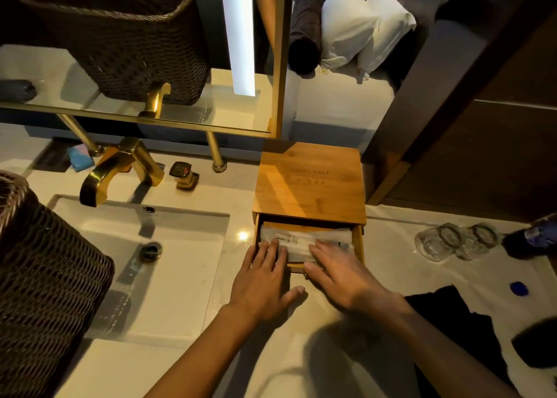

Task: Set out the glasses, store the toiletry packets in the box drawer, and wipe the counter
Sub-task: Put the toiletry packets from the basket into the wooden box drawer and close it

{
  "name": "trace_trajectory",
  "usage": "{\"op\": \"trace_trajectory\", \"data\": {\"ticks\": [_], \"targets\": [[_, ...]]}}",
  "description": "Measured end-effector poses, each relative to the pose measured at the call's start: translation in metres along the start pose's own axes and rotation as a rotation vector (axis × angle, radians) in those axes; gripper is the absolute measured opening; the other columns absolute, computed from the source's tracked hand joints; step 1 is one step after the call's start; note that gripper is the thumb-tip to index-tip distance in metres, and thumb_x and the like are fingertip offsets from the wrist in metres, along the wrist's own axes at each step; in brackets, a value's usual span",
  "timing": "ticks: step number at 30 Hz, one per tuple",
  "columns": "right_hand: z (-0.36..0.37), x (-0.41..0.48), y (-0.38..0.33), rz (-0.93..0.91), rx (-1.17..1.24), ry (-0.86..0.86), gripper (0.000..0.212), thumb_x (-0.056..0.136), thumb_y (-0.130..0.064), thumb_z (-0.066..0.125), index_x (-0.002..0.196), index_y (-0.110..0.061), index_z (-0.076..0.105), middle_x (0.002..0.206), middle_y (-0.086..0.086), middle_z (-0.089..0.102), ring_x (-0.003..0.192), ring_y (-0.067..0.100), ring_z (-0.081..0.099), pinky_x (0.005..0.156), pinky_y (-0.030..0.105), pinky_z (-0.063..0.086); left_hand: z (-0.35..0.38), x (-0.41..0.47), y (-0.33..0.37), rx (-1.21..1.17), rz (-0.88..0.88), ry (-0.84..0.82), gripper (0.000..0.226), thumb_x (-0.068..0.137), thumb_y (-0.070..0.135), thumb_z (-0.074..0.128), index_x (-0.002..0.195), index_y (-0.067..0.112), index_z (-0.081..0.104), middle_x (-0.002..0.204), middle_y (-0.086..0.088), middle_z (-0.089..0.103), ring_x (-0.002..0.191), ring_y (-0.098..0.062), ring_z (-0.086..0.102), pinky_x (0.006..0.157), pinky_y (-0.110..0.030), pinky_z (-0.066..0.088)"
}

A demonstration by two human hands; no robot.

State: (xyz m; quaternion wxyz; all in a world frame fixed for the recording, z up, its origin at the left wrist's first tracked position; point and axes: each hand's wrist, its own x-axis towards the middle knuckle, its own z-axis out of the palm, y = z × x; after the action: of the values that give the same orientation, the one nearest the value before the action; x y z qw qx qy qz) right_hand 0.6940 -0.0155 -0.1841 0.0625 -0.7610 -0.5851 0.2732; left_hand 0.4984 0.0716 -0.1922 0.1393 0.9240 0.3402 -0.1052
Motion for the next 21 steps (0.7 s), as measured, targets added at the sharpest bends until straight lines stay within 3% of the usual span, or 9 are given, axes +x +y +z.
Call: {"op": "trace_trajectory", "data": {"ticks": [3,5,13,17,21], "targets": [[0.006,0.006,0.001,0.043,-0.059,-0.111,0.087,0.085,-0.084,0.011,0.158,-0.037,0.001,0.167,-0.014,-0.005,0.152,0.005,-0.009,0.12,0.034,-0.004,-0.005,0.017,-0.002,0.004,-0.015,-0.046,0.119,0.068,0.089,-0.02,0.161,0.017,0.001,0.17,-0.009,-0.001,0.157,-0.027,-0.006,0.123,-0.044,-0.014],[0.003,0.014,0.002,0.049,-0.033,-0.139,0.091,0.083,-0.087,0.009,0.157,-0.037,-0.007,0.166,-0.015,-0.013,0.147,0.001,-0.016,0.119,0.032,-0.008,-0.01,0.028,-0.003,0.015,-0.03,-0.076,0.124,0.063,0.09,-0.022,0.161,0.017,0.001,0.17,-0.01,0.001,0.157,-0.027,-0.005,0.123,-0.045,-0.014],[-0.003,0.042,0.013,0.033,0.048,-0.123,0.095,0.078,-0.093,0.006,0.157,-0.04,-0.007,0.166,-0.016,-0.012,0.148,0.002,-0.021,0.117,0.033,-0.014,-0.013,0.042,0.005,0.068,-0.073,-0.086,0.13,0.063,0.094,-0.016,0.16,0.01,0.005,0.169,-0.014,0.009,0.157,-0.03,-0.002,0.124,-0.05,-0.014],[-0.013,0.045,0.013,0.01,0.038,-0.092,0.094,0.081,-0.09,0.008,0.159,-0.037,0.002,0.169,-0.009,0.001,0.155,0.016,-0.004,0.126,0.048,0.003,-0.019,0.045,0.006,0.082,-0.066,-0.072,0.125,0.07,0.094,-0.002,0.16,0.007,0.006,0.168,-0.015,0.01,0.157,-0.03,0.002,0.126,-0.051,-0.009],[-0.016,0.026,0.003,-0.01,-0.001,0.015,0.091,0.085,-0.087,0.009,0.159,-0.034,0.015,0.167,-0.008,0.014,0.154,0.015,0.01,0.125,0.046,0.017,-0.017,0.032,0.01,0.069,-0.014,-0.028,0.101,0.088,0.081,0.014,0.16,0.012,0.002,0.169,-0.014,0.003,0.156,-0.035,0.0,0.128,-0.05,0.001]]}}
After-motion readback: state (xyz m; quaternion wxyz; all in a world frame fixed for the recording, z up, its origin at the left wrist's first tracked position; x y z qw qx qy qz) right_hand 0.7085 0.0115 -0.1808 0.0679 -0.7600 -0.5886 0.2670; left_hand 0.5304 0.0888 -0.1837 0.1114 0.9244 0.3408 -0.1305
